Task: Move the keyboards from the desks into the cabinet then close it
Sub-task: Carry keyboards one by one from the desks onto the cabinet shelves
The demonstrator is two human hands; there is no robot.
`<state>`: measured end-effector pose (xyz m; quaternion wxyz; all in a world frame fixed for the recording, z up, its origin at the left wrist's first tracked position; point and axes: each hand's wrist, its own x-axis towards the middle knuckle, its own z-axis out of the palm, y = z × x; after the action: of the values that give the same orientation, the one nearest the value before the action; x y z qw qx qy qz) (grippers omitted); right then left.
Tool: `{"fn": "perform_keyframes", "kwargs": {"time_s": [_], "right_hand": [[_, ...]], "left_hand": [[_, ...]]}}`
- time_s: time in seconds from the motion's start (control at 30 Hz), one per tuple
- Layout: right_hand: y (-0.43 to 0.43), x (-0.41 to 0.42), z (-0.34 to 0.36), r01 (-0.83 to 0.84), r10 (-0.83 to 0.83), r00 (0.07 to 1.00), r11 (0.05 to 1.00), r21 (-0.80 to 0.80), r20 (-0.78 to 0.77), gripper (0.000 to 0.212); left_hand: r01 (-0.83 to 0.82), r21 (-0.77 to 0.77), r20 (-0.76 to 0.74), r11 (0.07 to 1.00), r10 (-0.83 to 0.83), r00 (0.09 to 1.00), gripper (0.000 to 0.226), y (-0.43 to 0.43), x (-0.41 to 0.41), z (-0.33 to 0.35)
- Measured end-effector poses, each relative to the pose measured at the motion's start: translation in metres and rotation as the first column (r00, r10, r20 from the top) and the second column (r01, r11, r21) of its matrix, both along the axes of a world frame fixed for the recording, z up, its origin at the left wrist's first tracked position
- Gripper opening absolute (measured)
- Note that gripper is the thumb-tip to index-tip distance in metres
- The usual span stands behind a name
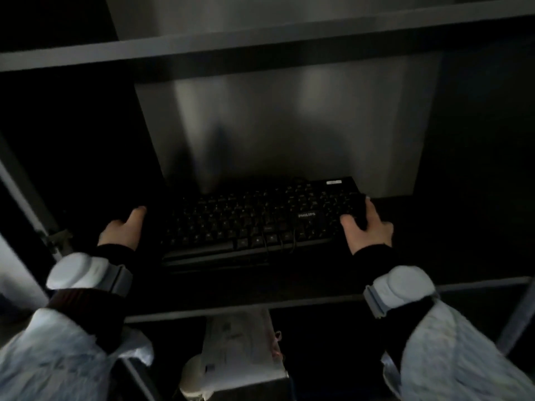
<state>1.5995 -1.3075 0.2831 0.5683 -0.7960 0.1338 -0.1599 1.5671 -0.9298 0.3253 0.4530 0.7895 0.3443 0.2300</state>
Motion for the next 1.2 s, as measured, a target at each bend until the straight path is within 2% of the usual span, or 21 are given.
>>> {"fn": "perform_keyframes", "kwargs": {"time_s": [0.17,0.4,0.57,0.67,0.77,0.93,1.07,1.2], "right_hand": [[0.026,0.046,-0.005,0.006,-0.011,0.998,0.996,-0.090,-0.058,0.071],[0.034,0.072,-0.004,0.100,-0.101,0.995,0.966,-0.240,0.007,0.065],[0.036,0.080,0.001,0.028,-0.030,0.999,0.988,-0.152,-0.015,0.064],[0.031,0.079,0.001,-0.038,0.036,0.999,0.991,-0.126,-0.024,0.066],[0.027,0.074,-0.004,-0.087,0.085,0.996,0.985,-0.147,-0.015,0.069],[0.023,0.070,-0.007,-0.089,0.089,0.996,0.982,-0.169,-0.008,0.072],[0.027,0.054,-0.002,-0.011,0.020,0.998,0.986,-0.169,0.054,0.072],[0.037,0.016,0.013,0.049,-0.011,0.969,0.987,-0.151,0.246,0.063]], "left_hand": [[0.057,-0.010,-0.043,0.998,-0.057,0.997,0.074,0.019,0.063,-0.022],[0.129,-0.040,-0.078,0.991,-0.131,0.988,0.075,0.031,0.097,-0.032],[0.172,-0.079,-0.015,0.982,-0.173,0.985,0.072,0.031,0.106,-0.016],[0.206,-0.006,-0.052,0.979,-0.206,0.977,0.067,0.026,0.107,-0.011],[0.225,0.155,-0.123,0.962,-0.207,0.971,0.057,0.023,0.104,-0.016],[0.248,0.316,-0.172,0.916,-0.202,0.964,0.057,0.023,0.096,-0.019],[0.228,0.413,-0.117,0.882,-0.196,0.973,0.055,0.015,0.079,-0.010],[0.185,0.426,0.021,0.885,-0.214,0.977,0.052,-0.016,0.046,-0.004]]}}
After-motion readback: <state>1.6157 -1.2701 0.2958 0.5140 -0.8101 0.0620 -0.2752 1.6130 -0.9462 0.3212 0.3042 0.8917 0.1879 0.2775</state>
